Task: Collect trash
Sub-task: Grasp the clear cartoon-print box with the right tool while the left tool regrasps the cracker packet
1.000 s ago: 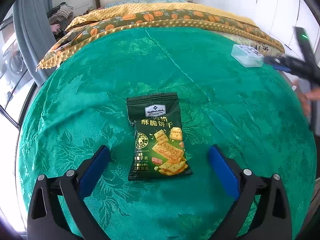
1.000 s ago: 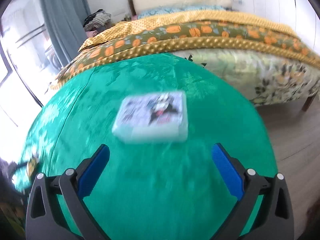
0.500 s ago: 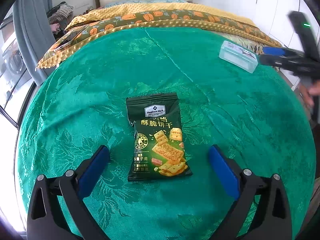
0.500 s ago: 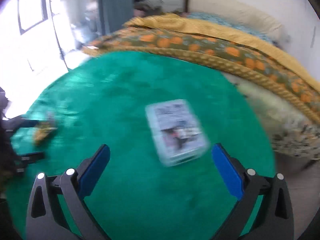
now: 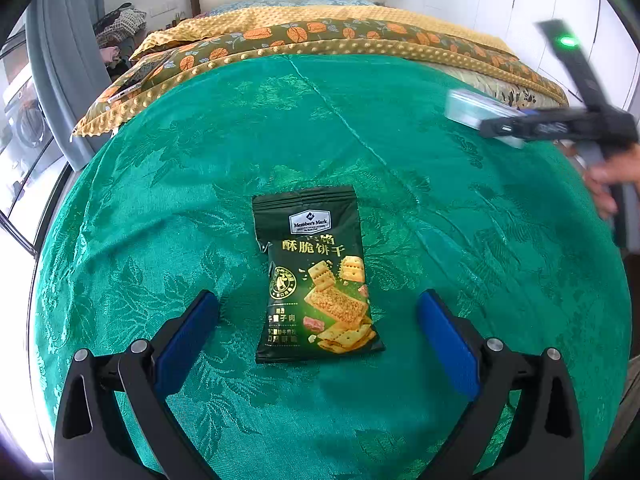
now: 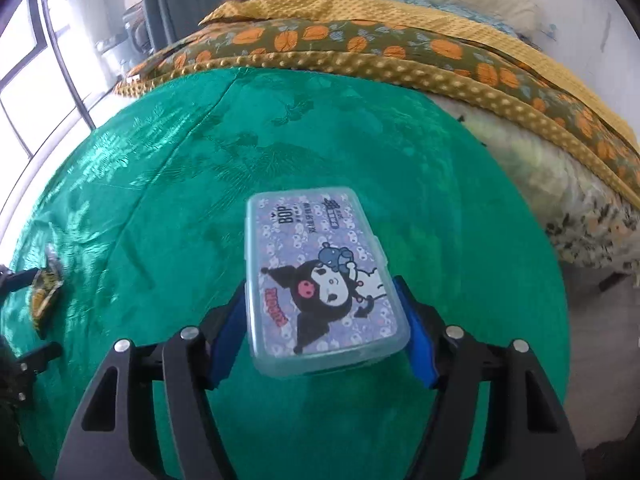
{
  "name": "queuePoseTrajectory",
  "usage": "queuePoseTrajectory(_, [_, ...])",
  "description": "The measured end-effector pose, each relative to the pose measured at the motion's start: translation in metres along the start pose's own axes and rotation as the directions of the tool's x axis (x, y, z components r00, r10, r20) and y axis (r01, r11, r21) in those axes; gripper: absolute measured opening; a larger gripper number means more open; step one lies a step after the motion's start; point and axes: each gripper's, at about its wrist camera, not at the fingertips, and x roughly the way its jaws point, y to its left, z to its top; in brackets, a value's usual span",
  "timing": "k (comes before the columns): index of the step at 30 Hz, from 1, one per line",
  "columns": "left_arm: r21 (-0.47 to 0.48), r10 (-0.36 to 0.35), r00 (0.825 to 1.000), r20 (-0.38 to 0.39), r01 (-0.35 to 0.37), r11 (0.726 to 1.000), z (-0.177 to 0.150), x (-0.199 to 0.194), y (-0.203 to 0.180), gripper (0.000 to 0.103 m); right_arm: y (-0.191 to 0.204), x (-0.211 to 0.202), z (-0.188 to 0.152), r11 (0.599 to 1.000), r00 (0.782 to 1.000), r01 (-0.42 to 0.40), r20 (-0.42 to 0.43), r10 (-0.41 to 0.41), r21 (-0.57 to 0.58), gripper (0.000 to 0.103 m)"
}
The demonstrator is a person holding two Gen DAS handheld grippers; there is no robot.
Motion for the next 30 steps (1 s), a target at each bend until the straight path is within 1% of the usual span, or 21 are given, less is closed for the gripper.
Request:
queuePoseTrajectory(1, [0.0,0.0,1.0,0.0,0.0,1.0,0.0,0.0,0.0,0.097,0.002,-0.006,-0.006,1.0,1.0,0.009,0.004,-0.009,0.015,0.066])
queuePoseTrajectory(3, [0.0,0.0,1.0,0.0,0.0,1.0,0.0,0.0,0.0,0.097,0.013,-0.025,-0.032,0.997,0.998,0.054,0.005,-0.055,0.056,0.066])
queuePoseTrajectory(5, [0.0,0.0,1.0,0.0,0.0,1.0,0.0,0.0,0.0,0.097,0.025,-0.037,-0.055,0.994,0.997,0.082,-0.003,-0.083,0.067,0.066])
queuePoseTrajectory(7, [0.0,0.0,1.0,0.0,0.0,1.0,0.0,0.0,0.0,0.097,0.043,-0.046,-0.084,0.994,0.996,0.086,-0.011,-0.085,0.075,0.066])
queuePoseTrajectory(10, [0.0,0.001,1.0,0.0,-0.001,1.0,0.0,0.0,0.0,0.098,0.063,-0.054,-0.114,0.993,0.997,0.082,-0.02,-0.08,0.081,0.065])
queuePoseTrajectory(11, [0.0,0.0,1.0,0.0,0.0,1.0,0.0,0.0,0.0,0.097,0.068,-0.059,-0.123,0.993,0.997,0.079,-0.003,-0.079,0.091,0.066])
queuePoseTrajectory(13, [0.001,0.001,1.0,0.0,-0.001,1.0,0.0,0.0,-0.001,0.097,0.074,-0.063,-0.13,0.992,0.997,0.072,0.005,-0.073,0.104,0.066])
queuePoseTrajectory(14, [0.001,0.001,1.0,0.0,-0.001,1.0,0.0,0.0,0.0,0.097,0.075,-0.065,-0.132,0.992,0.998,0.068,0.007,-0.069,0.11,0.068])
queuePoseTrajectory(15, [0.001,0.001,1.0,0.0,-0.001,1.0,0.0,0.0,0.0,0.097,0.075,-0.066,-0.133,0.991,0.998,0.056,0.008,-0.058,0.124,0.071])
queuePoseTrajectory(16, [0.0,0.001,1.0,0.0,-0.001,1.0,0.0,0.0,0.0,0.097,0.073,-0.067,-0.134,0.989,0.999,0.038,0.006,-0.039,0.144,0.08])
queuePoseTrajectory(17, [0.0,0.0,1.0,0.0,0.0,1.0,0.0,0.0,0.0,0.098,0.07,-0.069,-0.136,0.985,1.0,0.024,0.005,-0.026,0.169,0.085])
queuePoseTrajectory(20, [-0.005,-0.019,1.0,0.004,0.019,1.0,0.0,-0.001,0.003,0.098,0.06,-0.075,-0.14,0.974,1.0,0.0,0.004,-0.001,0.228,0.086])
queuePoseTrajectory(24, [-0.024,-0.141,0.989,0.032,0.142,0.99,-0.006,-0.011,0.019,0.098,0.051,-0.083,-0.144,0.962,1.0,-0.006,0.0,0.007,0.272,0.09])
queuePoseTrajectory(25, [-0.022,-0.157,0.987,0.034,0.158,0.987,-0.009,-0.014,0.022,0.098,0.05,-0.084,-0.145,0.96,1.0,-0.007,0.002,0.007,0.28,0.091])
queuePoseTrajectory(26, [-0.016,-0.168,0.985,0.031,0.169,0.986,-0.012,-0.017,0.025,0.098,0.048,-0.087,-0.145,0.956,1.0,-0.01,0.005,0.009,0.294,0.092])
queuePoseTrajectory(28, [-0.001,-0.167,0.986,0.019,0.167,0.986,-0.018,-0.022,0.028,0.098,0.046,-0.089,-0.143,0.948,1.0,-0.019,0.007,0.017,0.316,0.092])
queuePoseTrajectory(30, [0.001,-0.17,0.985,0.011,0.17,0.985,-0.019,-0.026,0.032,0.098,0.046,-0.088,-0.134,0.947,1.0,-0.021,0.008,0.02,0.321,0.093])
